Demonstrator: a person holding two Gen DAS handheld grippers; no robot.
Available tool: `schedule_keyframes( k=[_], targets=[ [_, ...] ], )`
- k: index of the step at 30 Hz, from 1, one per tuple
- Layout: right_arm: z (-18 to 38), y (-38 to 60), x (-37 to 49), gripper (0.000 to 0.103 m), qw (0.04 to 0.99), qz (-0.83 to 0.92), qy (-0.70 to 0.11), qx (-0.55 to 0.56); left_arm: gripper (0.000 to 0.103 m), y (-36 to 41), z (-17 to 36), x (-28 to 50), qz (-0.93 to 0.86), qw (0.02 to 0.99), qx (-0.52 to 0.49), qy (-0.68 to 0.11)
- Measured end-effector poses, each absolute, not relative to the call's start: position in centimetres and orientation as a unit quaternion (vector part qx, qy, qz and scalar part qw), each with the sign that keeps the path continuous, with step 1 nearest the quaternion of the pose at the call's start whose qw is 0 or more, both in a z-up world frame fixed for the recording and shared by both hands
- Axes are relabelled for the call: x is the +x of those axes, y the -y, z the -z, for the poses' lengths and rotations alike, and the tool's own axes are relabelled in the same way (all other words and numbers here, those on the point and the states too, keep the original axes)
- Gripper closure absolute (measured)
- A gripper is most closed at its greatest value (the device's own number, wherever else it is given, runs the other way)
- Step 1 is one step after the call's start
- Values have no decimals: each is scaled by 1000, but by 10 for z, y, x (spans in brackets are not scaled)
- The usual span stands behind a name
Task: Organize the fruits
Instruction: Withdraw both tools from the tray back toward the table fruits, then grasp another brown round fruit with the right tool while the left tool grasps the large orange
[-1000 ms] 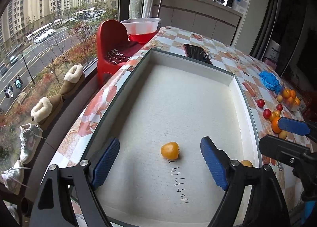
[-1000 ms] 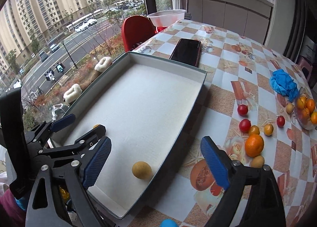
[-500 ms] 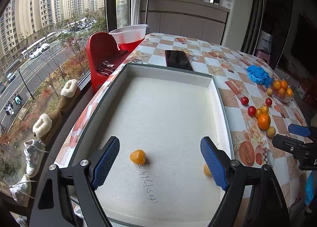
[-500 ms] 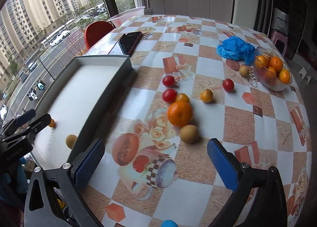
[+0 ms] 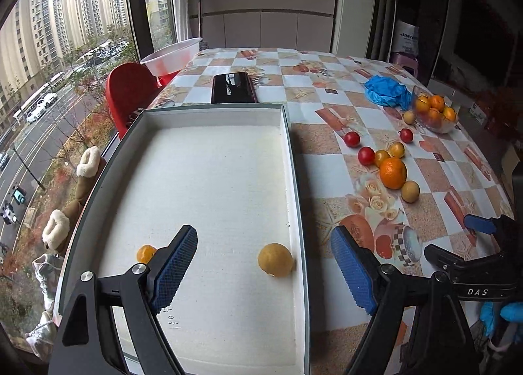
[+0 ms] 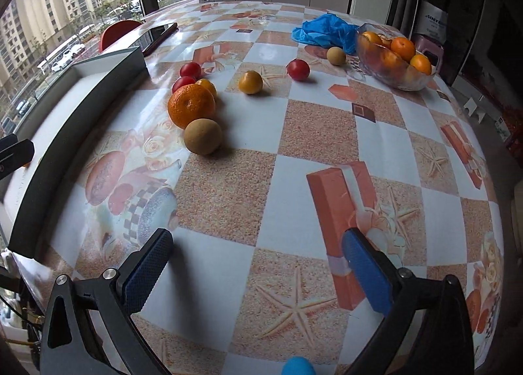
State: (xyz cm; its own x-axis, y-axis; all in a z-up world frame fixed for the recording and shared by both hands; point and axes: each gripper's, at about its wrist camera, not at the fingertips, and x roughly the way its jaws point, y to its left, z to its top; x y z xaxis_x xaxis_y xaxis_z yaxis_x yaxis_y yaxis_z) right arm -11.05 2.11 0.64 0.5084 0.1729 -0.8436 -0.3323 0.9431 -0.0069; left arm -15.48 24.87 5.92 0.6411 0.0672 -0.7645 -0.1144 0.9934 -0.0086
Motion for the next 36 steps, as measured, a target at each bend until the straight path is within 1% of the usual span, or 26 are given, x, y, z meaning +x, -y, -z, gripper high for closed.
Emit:
schedule_keyframes(
  k=[2, 6, 10, 13, 14, 16, 18, 19, 21, 22, 23, 30, 36],
  targets=[
    [-7, -21, -111, 0, 867, -147, -470, -84, 18, -246, -60, -154, -46, 905, -28, -422],
    [-8, -30, -100, 0, 855, -147, -490, -89, 18, -241, -61, -151, -37, 902, -35, -429],
    [-7, -52, -87, 0, 855, -167, -481, -103, 18, -233, -60, -146, -26, 898, -42, -437],
    [-8, -65, -78, 4, 857, -180, -471, -106, 18, -228, -63, -143, -23, 897, -42, -439],
    [-8, -68, -75, 7, 857, -181, -470, -107, 18, -227, -64, -142, -24, 897, -42, -440],
    [-11, -72, -69, 15, 857, -187, -468, -102, 18, -225, -65, -138, -25, 895, -42, -443],
    [-13, -75, -63, 32, 857, -193, -467, -99, 18, -223, -66, -133, -27, 894, -42, -445],
    [-14, -75, -60, 36, 856, -197, -467, -97, 18, -222, -66, -131, -27, 893, -43, -446],
    [-16, -75, -58, 57, 855, -203, -467, -95, 18, -218, -66, -125, -28, 892, -44, -450],
    [-16, -73, -57, 63, 855, -207, -466, -94, 18, -216, -66, -123, -28, 891, -44, -451],
    [-16, -70, -57, 74, 854, -214, -467, -89, 18, -213, -65, -120, -27, 890, -43, -453],
    [-22, -24, -64, 73, 858, -209, -468, -45, 18, -186, -57, -101, -15, 884, -40, -466],
    [-20, 20, -78, 73, 865, -179, -468, -30, 18, -158, -43, -74, 7, 874, -54, -483]
  ],
)
